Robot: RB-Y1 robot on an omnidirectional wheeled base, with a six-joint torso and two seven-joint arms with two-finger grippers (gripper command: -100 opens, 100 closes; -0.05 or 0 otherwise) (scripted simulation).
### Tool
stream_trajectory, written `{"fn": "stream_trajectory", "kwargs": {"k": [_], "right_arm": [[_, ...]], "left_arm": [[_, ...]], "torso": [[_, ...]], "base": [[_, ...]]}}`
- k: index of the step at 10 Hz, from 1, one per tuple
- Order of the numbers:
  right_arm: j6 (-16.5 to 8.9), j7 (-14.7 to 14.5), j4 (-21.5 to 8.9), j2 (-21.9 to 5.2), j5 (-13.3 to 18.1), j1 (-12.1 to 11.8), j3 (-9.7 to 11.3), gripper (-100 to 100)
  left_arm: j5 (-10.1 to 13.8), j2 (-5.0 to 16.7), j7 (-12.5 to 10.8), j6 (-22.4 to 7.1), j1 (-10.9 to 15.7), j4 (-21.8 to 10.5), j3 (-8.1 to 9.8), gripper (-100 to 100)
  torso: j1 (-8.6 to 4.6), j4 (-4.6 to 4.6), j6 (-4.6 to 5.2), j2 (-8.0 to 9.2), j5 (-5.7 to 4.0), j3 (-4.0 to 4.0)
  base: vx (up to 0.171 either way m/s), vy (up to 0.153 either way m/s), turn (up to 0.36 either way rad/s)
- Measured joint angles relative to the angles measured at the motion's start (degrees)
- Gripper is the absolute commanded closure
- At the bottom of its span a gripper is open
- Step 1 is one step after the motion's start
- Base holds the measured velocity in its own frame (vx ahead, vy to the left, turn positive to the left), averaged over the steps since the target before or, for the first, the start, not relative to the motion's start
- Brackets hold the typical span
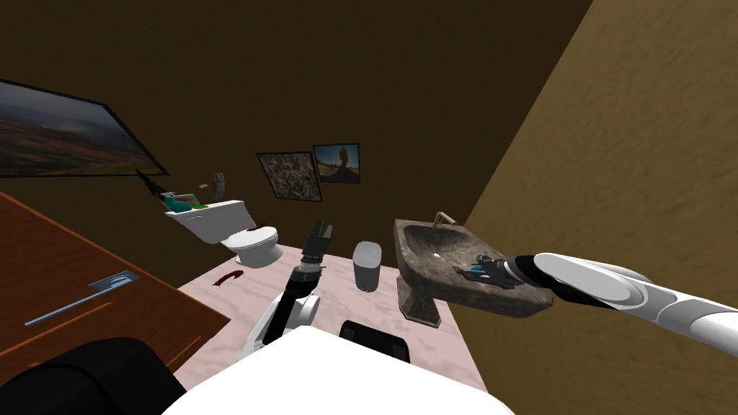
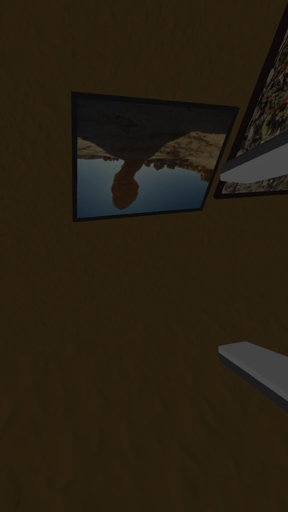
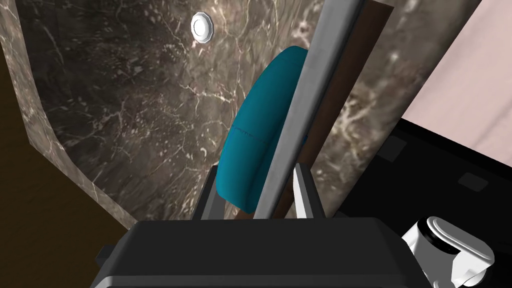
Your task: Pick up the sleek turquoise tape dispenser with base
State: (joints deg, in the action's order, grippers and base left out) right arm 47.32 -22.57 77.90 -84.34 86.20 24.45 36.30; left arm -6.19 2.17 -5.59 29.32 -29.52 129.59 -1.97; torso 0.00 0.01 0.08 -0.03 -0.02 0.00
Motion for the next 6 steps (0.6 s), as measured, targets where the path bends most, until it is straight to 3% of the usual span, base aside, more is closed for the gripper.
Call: {"fn": "stream_trajectory", "kwargs": {"k": [5, 6], "right_arm": [[3.9, -5.4, -2.3, 0.6, -1.9, 1.0, -2.8, 100], [4.1, -5.7, -2.3, 0.6, -2.0, 1.0, -2.9, 0]], "left_arm": [[0.0, 0.0, 0.0, 0.0, 0.0, 0.0, 0.0, 0], [0.0, 0.0, 0.0, 0.0, 0.0, 0.0, 0.0, 0]], "torso": [[0.22, 0.02, 0.03, -0.04, 0.08, -0.01], [0.15, 0.01, -0.02, -0.01, 0.06, 0.0]], "base": [[0.027, 0.046, -0.109], [0.0, 0.0, 0.0]]}}
